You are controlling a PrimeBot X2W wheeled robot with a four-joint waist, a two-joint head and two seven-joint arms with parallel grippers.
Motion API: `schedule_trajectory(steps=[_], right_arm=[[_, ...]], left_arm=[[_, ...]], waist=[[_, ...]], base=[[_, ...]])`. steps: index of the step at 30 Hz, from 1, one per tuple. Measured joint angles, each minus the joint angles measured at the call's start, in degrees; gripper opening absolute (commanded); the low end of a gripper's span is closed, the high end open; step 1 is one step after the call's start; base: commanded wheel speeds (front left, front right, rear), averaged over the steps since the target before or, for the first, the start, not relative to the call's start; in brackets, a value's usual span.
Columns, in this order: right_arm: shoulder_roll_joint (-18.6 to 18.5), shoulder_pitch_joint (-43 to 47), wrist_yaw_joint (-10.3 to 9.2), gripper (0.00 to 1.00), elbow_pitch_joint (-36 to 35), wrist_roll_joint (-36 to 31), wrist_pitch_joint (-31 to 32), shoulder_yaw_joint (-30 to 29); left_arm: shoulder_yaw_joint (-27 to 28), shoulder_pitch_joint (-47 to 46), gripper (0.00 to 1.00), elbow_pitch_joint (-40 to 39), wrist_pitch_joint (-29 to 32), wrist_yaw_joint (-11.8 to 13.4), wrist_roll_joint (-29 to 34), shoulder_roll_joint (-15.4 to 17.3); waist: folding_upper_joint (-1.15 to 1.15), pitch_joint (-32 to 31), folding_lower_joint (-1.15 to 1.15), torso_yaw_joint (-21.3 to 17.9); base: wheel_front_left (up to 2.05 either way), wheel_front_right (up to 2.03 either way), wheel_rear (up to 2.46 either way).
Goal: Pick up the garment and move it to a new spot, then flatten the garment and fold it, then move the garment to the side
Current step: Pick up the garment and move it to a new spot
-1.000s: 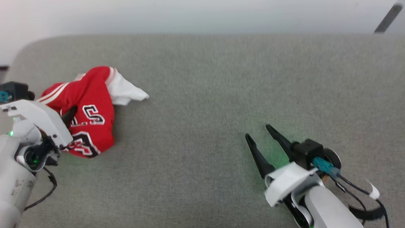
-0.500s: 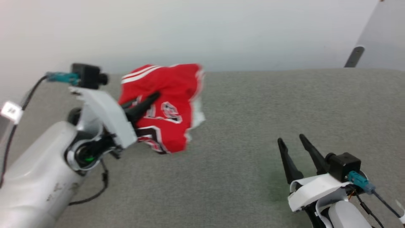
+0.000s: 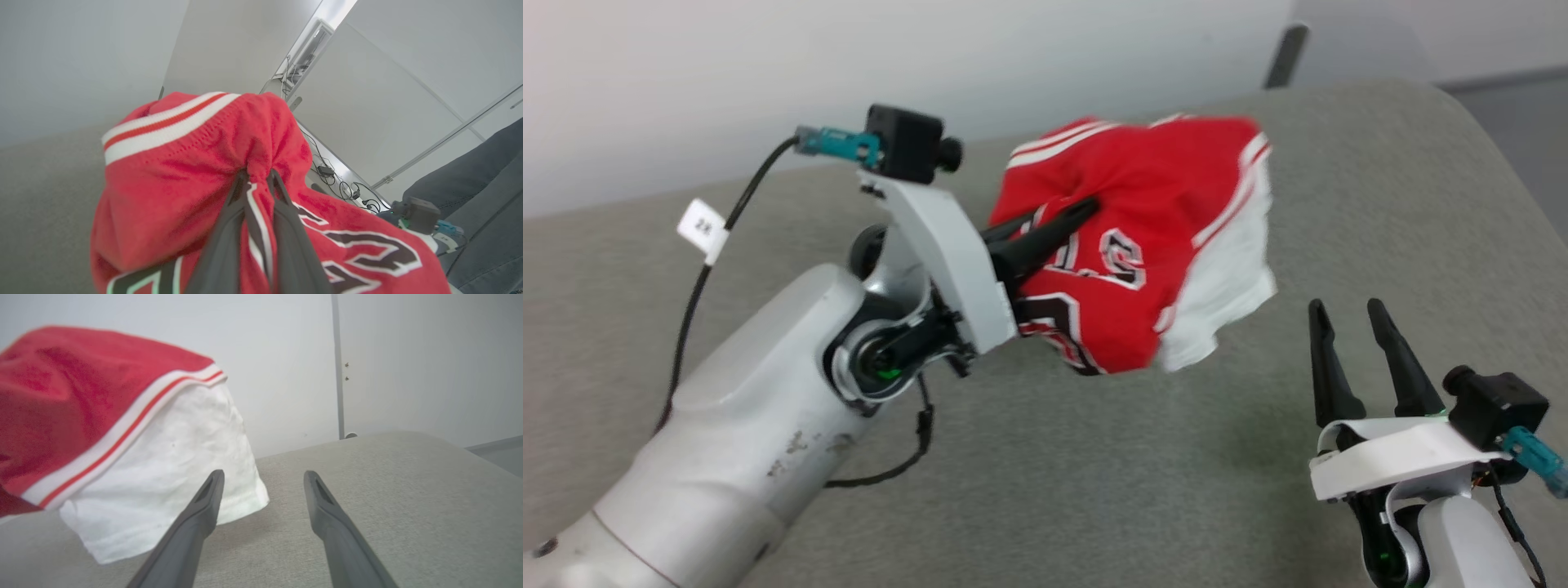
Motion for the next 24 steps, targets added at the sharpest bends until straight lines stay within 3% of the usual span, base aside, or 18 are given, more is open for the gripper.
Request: schedule_trajectory(steps=[10, 17, 24], right_arm=[[0.1, 0.1, 0.0, 1.0, -2.9, 5.7, 0.0, 0.2], [0.1, 0.5, 0.0, 1.0, -4.2, 7.8, 0.0, 0.6], [0.1, -0.6, 0.0, 1.0, -5.4, 9.4, 0.0, 2.3]], left_arm=[[-7.5, -1.2, 0.0, 13.3, 0.6, 0.0, 3.4, 4.7], [-20.5, -7.5, 0.0, 17.4, 2.5, -0.1, 16.0, 8.4], [-23.2, -10.7, 0.0, 17.8, 5.4, -0.6, 22.0, 8.8]], waist=[[0.0, 6.8, 0.0, -7.3], [0.0, 11.4, 0.0, -10.2], [0.0, 15.2, 0.0, -12.1]], base=[[0.0, 0.0, 0.0], [0.0, 0.0, 0.0], [0.0, 0.0, 0.0]])
